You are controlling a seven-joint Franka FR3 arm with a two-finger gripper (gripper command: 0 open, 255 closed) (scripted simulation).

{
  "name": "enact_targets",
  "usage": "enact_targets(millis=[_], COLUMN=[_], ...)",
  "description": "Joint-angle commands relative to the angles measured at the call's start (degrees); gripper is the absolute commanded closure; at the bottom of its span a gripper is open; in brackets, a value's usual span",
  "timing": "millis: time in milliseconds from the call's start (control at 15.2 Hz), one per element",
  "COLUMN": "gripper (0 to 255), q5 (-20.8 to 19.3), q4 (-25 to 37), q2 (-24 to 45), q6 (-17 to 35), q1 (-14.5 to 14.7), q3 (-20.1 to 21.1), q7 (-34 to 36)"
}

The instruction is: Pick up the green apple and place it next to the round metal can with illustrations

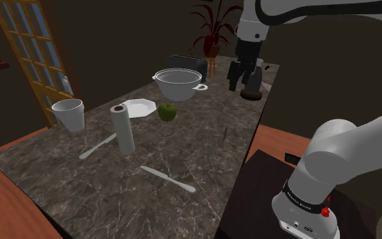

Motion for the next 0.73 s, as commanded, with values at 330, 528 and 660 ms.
enact_targets(millis=[330,528,660], gripper=[0,0,0], q5=[-0.3,-0.3,-0.2], q4=[1.7,3.8,5.5], q2=[9.6,15.8,19.9], q6=[9.1,13.9,16.8], q1=[0.9,1.5,1.8], q3=[-0.9,-1.3,-1.5], q7=[-3.2,-5.0,-6.3])
